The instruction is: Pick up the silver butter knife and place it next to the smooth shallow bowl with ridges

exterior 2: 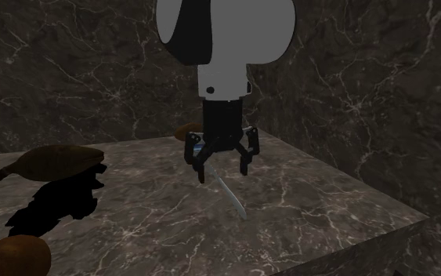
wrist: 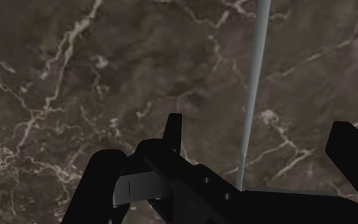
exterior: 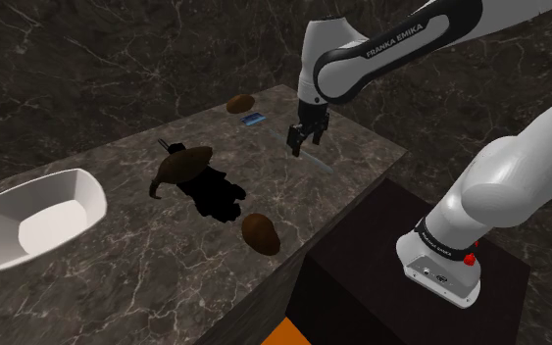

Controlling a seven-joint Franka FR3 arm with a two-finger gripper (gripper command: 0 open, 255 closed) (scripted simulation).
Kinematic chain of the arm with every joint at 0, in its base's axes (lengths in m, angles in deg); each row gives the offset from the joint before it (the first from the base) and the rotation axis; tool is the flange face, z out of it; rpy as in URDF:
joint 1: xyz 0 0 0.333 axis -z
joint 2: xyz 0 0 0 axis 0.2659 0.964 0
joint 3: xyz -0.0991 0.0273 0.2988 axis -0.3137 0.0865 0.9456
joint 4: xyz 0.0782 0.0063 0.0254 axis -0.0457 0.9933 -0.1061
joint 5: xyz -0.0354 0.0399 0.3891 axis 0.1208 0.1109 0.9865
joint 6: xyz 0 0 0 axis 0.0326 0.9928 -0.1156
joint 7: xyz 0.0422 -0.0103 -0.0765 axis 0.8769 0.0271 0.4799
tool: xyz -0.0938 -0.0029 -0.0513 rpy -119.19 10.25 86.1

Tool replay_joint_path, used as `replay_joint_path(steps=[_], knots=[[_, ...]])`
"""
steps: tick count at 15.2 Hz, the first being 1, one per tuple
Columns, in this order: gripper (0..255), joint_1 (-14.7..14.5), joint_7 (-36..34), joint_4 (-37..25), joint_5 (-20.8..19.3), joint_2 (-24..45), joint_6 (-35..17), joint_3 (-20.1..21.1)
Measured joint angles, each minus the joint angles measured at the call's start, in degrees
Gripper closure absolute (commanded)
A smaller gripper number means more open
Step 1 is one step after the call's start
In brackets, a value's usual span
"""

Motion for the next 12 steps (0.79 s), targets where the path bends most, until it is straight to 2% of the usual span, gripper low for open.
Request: replay_joint_path(steps=[5, 6, 12], knots=[[0, 0.0, 0.0, 0.1, 0.0, 0.1, -0.2, 0.0], [255, 0.0, 0.0, 0.1, 0.0, 0.1, -0.2, 0.0], [255, 0.0, 0.0, 0.1, 0.0, 0.1, -0.2, 0.0]])
